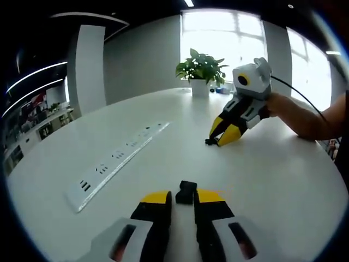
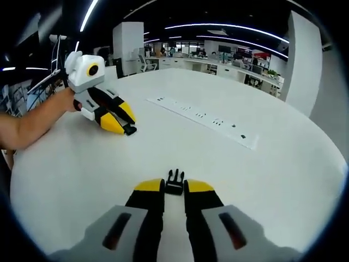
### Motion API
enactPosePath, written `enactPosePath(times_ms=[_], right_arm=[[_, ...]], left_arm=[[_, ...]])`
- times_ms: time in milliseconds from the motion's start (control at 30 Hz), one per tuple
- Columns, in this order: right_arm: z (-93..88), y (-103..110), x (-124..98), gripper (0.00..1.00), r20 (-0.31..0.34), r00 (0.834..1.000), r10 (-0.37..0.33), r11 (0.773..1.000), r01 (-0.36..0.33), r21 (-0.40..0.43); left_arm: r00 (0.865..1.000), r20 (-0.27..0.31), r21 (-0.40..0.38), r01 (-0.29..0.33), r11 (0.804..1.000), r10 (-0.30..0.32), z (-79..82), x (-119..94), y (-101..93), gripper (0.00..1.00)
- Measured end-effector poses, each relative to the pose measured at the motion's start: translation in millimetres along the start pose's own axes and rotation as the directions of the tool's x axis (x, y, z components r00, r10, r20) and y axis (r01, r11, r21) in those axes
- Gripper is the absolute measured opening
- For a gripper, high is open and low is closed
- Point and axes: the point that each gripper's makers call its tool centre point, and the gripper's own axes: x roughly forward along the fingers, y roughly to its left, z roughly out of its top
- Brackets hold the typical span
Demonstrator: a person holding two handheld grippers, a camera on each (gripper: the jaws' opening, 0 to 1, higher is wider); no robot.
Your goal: Snap the two parts of the plastic buckle together until the buckle closes and remains connected.
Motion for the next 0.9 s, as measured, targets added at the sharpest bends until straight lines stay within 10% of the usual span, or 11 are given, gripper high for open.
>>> enactPosePath(times_ms=[900], right_arm=[[1.7,3.4,0.8,0.13,0.081,0.995,0.065,0.997,-0.062,-0.046]], left_arm=[[1.000,0.011,-0.003,0.010,1.000,-0.010,-0.2,0.6,0.9,0.12]])
